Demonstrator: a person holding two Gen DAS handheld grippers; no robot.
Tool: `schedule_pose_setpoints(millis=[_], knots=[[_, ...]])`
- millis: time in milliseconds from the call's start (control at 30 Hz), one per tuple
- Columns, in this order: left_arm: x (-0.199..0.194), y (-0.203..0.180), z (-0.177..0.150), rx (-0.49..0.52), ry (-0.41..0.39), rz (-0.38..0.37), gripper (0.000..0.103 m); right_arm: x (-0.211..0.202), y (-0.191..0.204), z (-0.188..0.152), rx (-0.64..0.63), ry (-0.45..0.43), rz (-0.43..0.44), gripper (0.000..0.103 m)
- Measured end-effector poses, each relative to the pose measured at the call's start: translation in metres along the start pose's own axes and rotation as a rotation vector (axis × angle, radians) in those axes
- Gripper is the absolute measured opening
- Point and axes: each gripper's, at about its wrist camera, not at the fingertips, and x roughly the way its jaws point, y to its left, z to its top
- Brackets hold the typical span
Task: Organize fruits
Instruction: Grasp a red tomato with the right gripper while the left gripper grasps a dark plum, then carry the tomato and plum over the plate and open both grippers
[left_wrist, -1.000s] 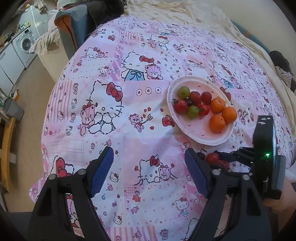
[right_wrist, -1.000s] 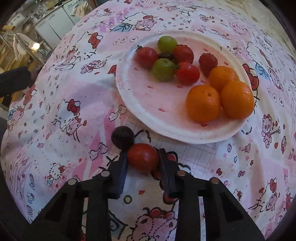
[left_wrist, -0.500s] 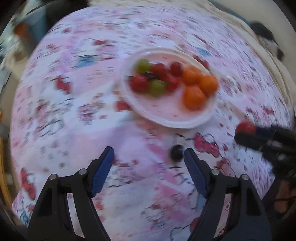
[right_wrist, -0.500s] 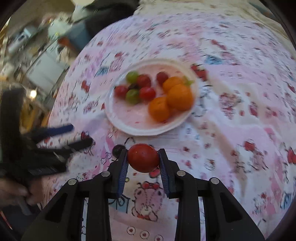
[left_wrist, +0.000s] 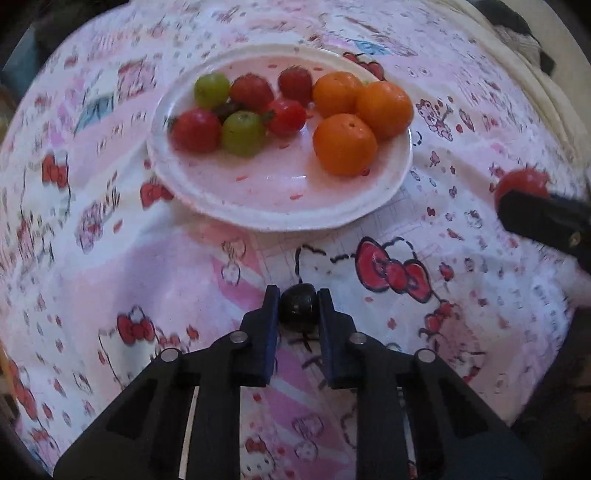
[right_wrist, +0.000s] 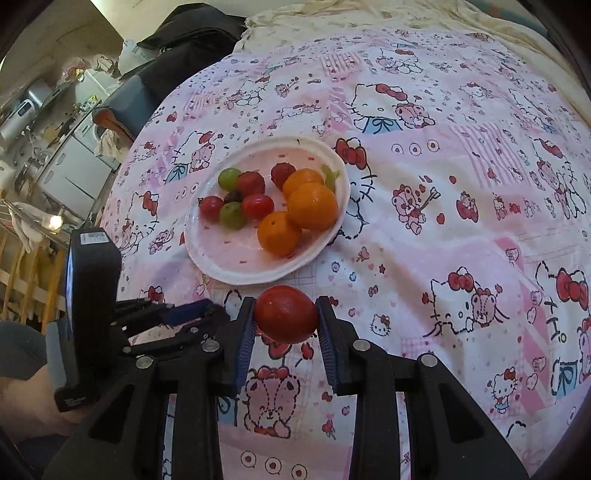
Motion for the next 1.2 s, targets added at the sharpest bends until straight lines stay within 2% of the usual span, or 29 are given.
schedule_pose_setpoints(millis=[300,467,600,733,867,1067,1200], knots=[[-0.054,0.025,-0.005,-0.082,-0.140,0.039,0.016,-0.001,0.001,0.001,0.024,-0.008,0.011,0.034],[-0.088,0.044,0.012,-0.086,-0.236,0.069,0.016,-0.012,0.000,0.011,0.064,-0.043,0.068,0.034],[-0.104,0.048,0.036,-0.087,-0.293,0.063,0.016,-0.022,0.000,0.030,0.080,-0.087,0.120,0.034],[-0.102,0.047,0.053,-0.060,-0.303,0.064,0.016,-0.020,-0.003,0.059,0.100,-0.127,0.153,0.034],[-0.086,0.043,0.065,-0.035,-0.280,0.073,0.016,0.001,-0.009,0.078,0.138,-0.104,0.190,0.034],[-0.052,0.037,0.075,-0.021,-0.232,0.088,0.017,0.039,-0.003,0.092,0.089,-0.044,0.151,0.034],[-0.030,0.041,0.075,-0.036,-0.201,0.044,0.017,0.054,-0.003,0.090,0.074,-0.027,0.111,0.034]])
